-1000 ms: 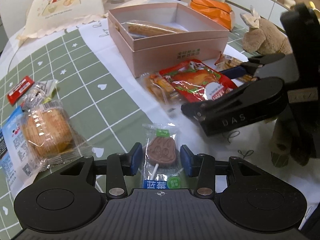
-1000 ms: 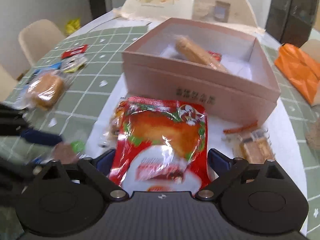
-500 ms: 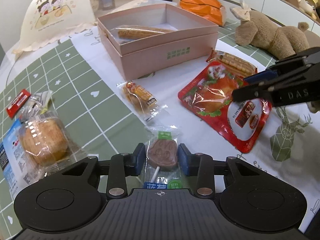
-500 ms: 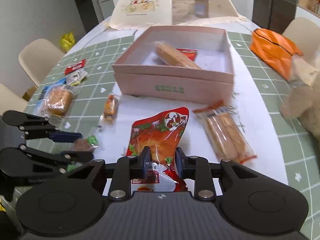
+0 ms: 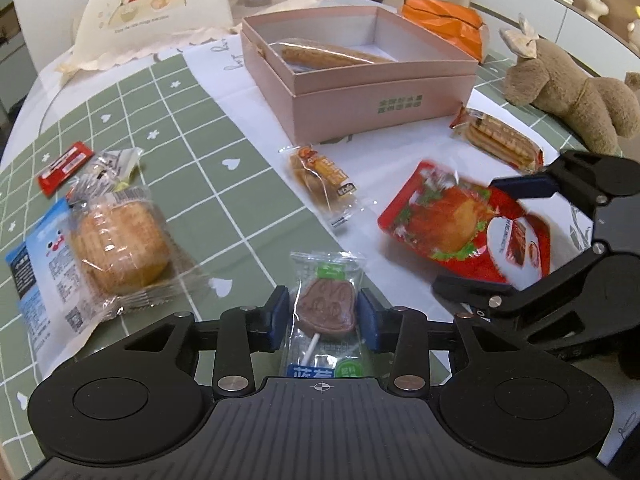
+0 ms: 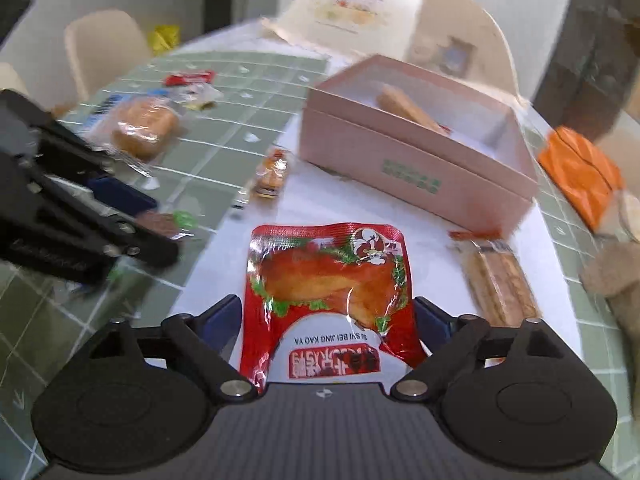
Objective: Organize snacks
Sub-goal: 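Carry the red bread packet toward the pink box with the right gripper while the left holds the lollipop, then drop the red bread packet into the pink box with the right gripper while the left drops the lollipop in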
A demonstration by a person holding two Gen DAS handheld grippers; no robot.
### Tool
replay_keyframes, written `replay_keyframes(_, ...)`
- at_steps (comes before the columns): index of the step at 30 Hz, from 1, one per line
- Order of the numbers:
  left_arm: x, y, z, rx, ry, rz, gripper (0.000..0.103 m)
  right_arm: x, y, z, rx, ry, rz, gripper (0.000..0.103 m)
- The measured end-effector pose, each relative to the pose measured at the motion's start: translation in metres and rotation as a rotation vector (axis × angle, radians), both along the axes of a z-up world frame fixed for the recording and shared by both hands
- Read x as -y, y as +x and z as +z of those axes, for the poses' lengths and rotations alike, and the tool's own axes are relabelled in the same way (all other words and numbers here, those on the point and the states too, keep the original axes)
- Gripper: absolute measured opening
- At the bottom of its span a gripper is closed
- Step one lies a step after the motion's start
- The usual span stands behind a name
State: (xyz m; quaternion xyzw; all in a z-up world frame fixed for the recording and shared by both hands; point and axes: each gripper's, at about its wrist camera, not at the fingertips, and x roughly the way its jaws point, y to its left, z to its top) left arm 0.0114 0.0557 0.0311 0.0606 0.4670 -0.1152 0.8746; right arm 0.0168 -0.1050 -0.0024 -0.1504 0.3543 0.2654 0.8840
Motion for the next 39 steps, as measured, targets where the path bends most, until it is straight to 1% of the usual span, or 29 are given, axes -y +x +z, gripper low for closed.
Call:
replay_keyframes(1, 0.0, 0.0, 0.0, 0.001, 0.002, -0.003, 0.043, 0.005, 0.004, -0.002, -0.025, 0.036, 0.005, 0.093)
replay_keyframes(2, 0.0, 0.0, 0.0, 0.001, 0.002, -0.004, 0.043, 0.012, 0.011, -0.005, -0.068, 0.091, 0.004, 0.095)
replay_keyframes(3, 0.0, 0.0, 0.0, 0.0, -0.001, -0.005, 0.043, 0.014, 0.013, -0.004, -0.064, 0.105, 0.01, 0.096)
replay_keyframes(4, -0.001, 0.0, 0.0, -0.001, -0.005, -0.005, 0.043, 0.013, 0.013, -0.005, -0.052, 0.084, 0.031, 0.096)
replay_keyframes(6, -0.002, 0.002, 0.0, -0.004, -0.01, -0.005, 0.043, 0.012, 0.017, -0.004, -0.062, 0.078, 0.04, 0.094)
replay_keyframes(7, -0.002, 0.002, 0.0, -0.004, -0.01, -0.004, 0.043, 0.012, 0.018, -0.002, -0.065, 0.074, 0.04, 0.091)
replay_keyframes(8, -0.002, 0.002, 0.0, -0.004, -0.01, -0.003, 0.043, 0.012, 0.019, 0.0, -0.077, 0.078, 0.033, 0.085)
replay_keyframes(9, -0.002, 0.002, 0.0, -0.003, -0.009, -0.003, 0.043, 0.014, 0.021, 0.002, -0.087, 0.087, 0.019, 0.074)
replay_keyframes(10, -0.002, 0.002, 0.0, -0.003, -0.007, -0.004, 0.043, 0.018, 0.022, 0.004, -0.105, 0.108, 0.006, 0.07)
replay_keyframes(12, -0.002, 0.001, 0.0, -0.002, -0.007, -0.006, 0.043, 0.03, 0.026, 0.009, -0.16, 0.181, -0.032, 0.063)
replay_keyframes(14, -0.002, 0.002, 0.0, -0.004, -0.008, -0.005, 0.043, 0.039, 0.029, 0.011, -0.185, 0.214, -0.073, 0.059)
replay_keyframes(18, -0.003, 0.001, 0.001, -0.018, -0.033, -0.005, 0.04, 0.055, 0.03, 0.019, -0.203, 0.279, -0.124, 0.058)
replay_keyframes(20, -0.004, 0.0, 0.002, -0.023, -0.059, -0.013, 0.04, 0.06, 0.028, 0.028, -0.186, 0.299, -0.133, 0.058)
replay_keyframes(23, -0.002, -0.005, 0.005, -0.001, -0.068, -0.028, 0.04, 0.068, 0.022, 0.043, -0.146, 0.328, -0.135, 0.058)
replay_keyframes(24, -0.002, -0.005, 0.008, 0.008, -0.085, -0.027, 0.04, 0.07, 0.022, 0.049, -0.131, 0.335, -0.136, 0.058)
replay_keyframes(25, -0.004, -0.004, 0.013, 0.013, -0.115, -0.022, 0.04, 0.072, 0.022, 0.056, -0.11, 0.337, -0.139, 0.058)
replay_keyframes(27, -0.011, 0.002, 0.036, 0.047, -0.224, -0.013, 0.04, 0.079, 0.021, 0.072, -0.06, 0.342, -0.155, 0.058)
replay_keyframes(29, -0.017, 0.017, 0.073, 0.128, -0.32, -0.027, 0.04, 0.086, 0.024, 0.095, 0.003, 0.358, -0.168, 0.058)
replay_keyframes(31, -0.022, 0.046, 0.115, 0.214, -0.404, -0.046, 0.041, 0.088, 0.034, 0.123, 0.079, 0.366, -0.169, 0.058)
replay_keyframes(32, -0.023, 0.065, 0.132, 0.236, -0.436, -0.05, 0.041, 0.085, 0.045, 0.138, 0.117, 0.365, -0.167, 0.058)
replay_keyframes(33, -0.023, 0.086, 0.145, 0.238, -0.461, -0.047, 0.043, 0.08, 0.057, 0.15, 0.143, 0.361, -0.17, 0.058)
replay_keyframes(34, -0.022, 0.113, 0.157, 0.22, -0.485, -0.041, 0.044, 0.074, 0.072, 0.16, 0.16, 0.354, -0.175, 0.059)
replay_keyframes(35, -0.022, 0.139, 0.164, 0.205, -0.508, -0.03, 0.044, 0.065, 0.093, 0.169, 0.16, 0.343, -0.182, 0.063)
replay_keyframes(36, -0.023, 0.156, 0.167, 0.204, -0.516, -0.018, 0.043, 0.059, 0.113, 0.173, 0.144, 0.347, -0.176, 0.073)
replay_keyframes(38, -0.025, 0.185, 0.165, 0.195, -0.477, 0.02, 0.043, 0.048, 0.152, 0.173, 0.105, 0.361, -0.202, 0.078)
replay_keyframes(39, -0.03, 0.191, 0.161, 0.187, -0.465, 0.036, 0.043, 0.044, 0.17, 0.17, 0.076, 0.342, -0.218, 0.078)
